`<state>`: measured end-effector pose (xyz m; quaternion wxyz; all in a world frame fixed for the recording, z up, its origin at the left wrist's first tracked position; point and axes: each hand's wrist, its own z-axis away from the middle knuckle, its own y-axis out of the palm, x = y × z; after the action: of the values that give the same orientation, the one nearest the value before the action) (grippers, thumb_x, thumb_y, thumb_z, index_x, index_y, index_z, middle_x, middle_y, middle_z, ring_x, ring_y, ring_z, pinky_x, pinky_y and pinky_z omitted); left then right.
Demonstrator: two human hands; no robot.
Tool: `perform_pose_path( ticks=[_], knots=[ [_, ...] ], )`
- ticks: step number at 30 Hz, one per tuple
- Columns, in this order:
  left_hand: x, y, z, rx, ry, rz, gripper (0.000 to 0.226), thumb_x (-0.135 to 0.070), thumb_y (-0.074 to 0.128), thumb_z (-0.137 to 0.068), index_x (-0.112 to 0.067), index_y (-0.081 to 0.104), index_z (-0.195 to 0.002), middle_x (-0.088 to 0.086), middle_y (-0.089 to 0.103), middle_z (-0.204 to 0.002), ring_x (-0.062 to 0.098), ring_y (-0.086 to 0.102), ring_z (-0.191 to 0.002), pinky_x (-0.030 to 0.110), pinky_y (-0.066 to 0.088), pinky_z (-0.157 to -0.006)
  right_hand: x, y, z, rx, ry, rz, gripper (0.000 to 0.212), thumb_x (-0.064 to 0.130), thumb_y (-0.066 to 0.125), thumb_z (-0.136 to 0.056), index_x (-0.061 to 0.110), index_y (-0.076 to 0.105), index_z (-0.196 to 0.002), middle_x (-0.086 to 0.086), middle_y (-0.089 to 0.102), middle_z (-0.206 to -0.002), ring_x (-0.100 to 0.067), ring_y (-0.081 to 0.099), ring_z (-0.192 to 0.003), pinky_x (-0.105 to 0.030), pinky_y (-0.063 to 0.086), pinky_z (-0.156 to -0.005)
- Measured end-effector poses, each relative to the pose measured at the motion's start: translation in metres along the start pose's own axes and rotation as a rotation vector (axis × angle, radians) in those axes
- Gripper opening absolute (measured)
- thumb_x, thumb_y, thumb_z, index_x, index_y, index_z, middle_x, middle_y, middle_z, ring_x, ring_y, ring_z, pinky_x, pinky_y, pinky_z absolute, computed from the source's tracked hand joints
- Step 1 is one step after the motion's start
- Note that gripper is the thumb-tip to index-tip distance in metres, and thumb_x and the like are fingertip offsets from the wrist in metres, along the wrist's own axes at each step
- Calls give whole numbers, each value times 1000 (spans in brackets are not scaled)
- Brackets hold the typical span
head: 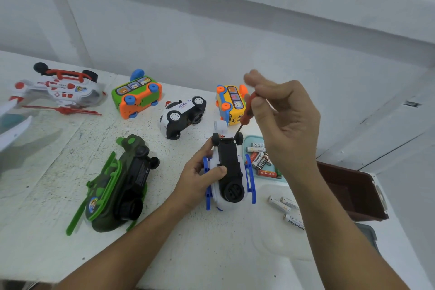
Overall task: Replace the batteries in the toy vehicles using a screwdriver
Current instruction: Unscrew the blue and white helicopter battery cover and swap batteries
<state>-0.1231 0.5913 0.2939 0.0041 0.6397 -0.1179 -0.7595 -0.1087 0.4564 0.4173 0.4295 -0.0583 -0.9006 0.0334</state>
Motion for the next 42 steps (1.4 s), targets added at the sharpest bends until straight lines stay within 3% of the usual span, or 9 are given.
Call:
perform_pose_path(
  ticks=[5,8,11,18,24,30,36,39,42],
  knots=[
    [-3,0,1,2,6,-1,57,-6,57,-94,-52,38,-122,-18,45,-113,-4,59,-88,10,52,-63,-2,0,-1,-26,7,50,32,0,72,-83,27,55,-88,0,61,-88,-38,62,-79,-47,56,-61],
    [0,0,0,0,2,-6,58,-6,57,-94,-51,38,-124,-20,45,-114,-3,56,-92,11,54,-67,0,-2,-1,-5,-27,90,27,8,71,-83,30,54,-89,0,62,-101,-32,65,-89,-43,58,-64],
    [-1,-1,0,-3,-4,-8,59,-6,57,-93,-52,37,-124,-21,45,-114,-2,58,-92,14,55,-68,1,-5,0,60,-21,79,36,-7,56,-87,27,53,-96,-6,62,-120,-24,66,-108,-37,59,-70],
    [-3,0,0,-2,15,6,58,0,53,-94,-46,37,-126,-16,47,-110,-16,64,-78,12,52,-61,-10,-10,-4,0,-105,184,28,5,77,-79,17,56,-94,2,56,-95,-15,64,-83,-22,53,-66],
    [-4,2,0,-7,11,4,60,2,51,-95,-39,33,-134,-17,46,-108,-20,62,-75,9,51,-59,-11,-11,-2,101,-60,130,35,-8,64,-83,23,52,-96,-9,61,-115,-29,66,-105,-47,58,-75],
    [-7,3,2,-24,22,4,59,2,52,-94,-46,37,-124,-14,47,-109,-18,62,-78,9,51,-59,-12,-11,-6,71,-107,261,37,8,80,-77,20,54,-100,5,57,-94,-14,65,-80,-20,53,-70],
    [-9,4,4,-17,28,21,60,7,49,-94,-36,36,-134,-12,49,-106,-16,64,-76,10,51,-59,-12,-14,-8,178,135,224,64,-6,71,-80,40,38,-109,3,59,-99,-18,67,-84,-36,60,-67],
    [-6,2,3,-24,20,25,59,5,52,-93,-45,43,-124,-9,51,-112,-3,69,-85,17,56,-66,-18,-24,-19,54,330,21,60,-12,70,-79,31,38,-106,-14,61,-96,-27,66,-79,-44,61,-67],
    [-6,2,2,-42,18,17,61,4,53,-93,-48,39,-124,-11,48,-111,-8,68,-83,16,55,-65,-40,-44,-31,-118,501,-183,58,-15,65,-81,26,35,-110,-20,59,-91,-33,68,-78,-43,61,-70]
  ],
)
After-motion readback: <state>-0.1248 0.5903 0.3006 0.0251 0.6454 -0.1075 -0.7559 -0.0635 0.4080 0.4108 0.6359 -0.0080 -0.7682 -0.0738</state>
